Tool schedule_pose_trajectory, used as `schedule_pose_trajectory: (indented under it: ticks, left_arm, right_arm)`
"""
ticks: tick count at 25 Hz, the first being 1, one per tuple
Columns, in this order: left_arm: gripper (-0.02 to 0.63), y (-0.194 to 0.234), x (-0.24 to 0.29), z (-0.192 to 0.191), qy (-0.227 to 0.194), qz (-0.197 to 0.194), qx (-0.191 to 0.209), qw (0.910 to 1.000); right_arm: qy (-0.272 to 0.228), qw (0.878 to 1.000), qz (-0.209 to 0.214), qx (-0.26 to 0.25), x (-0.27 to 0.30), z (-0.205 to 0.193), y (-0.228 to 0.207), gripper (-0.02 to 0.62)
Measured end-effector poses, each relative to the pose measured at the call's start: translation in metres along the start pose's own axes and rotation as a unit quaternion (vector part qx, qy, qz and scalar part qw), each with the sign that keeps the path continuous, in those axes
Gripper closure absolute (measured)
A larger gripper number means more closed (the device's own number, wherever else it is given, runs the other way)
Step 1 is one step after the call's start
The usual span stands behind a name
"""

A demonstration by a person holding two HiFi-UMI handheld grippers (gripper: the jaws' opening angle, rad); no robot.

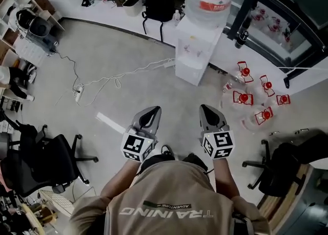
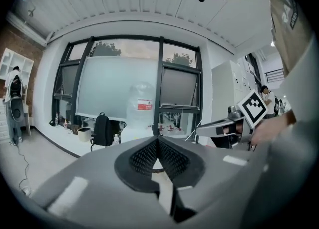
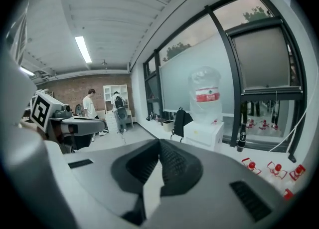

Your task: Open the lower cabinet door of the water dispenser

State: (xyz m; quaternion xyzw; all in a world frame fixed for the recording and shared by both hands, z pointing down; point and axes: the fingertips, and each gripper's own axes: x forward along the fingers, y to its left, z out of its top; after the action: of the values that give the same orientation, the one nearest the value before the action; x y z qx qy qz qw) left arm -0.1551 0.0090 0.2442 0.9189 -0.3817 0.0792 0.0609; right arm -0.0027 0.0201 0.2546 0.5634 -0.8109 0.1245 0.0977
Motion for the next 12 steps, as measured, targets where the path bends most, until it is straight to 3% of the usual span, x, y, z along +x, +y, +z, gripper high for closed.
schedule_pose_trajectory:
  ticks: [6,12]
  left_arm:
    - [0.604,0.035,0.009,-0.003,-0.001,-0.023,-0.01,0.9997]
    - [0.604,0.039,0.03,-0.016,0.004,-0.042,-0.025,0.9988]
  right_arm:
    - [0.012,0.999,-0.049,0.015,0.011,-0.005,0.001,0.586]
    - [0.022,0.999,-0.04,0.002,0.046,-0.001,-0.001,0.586]
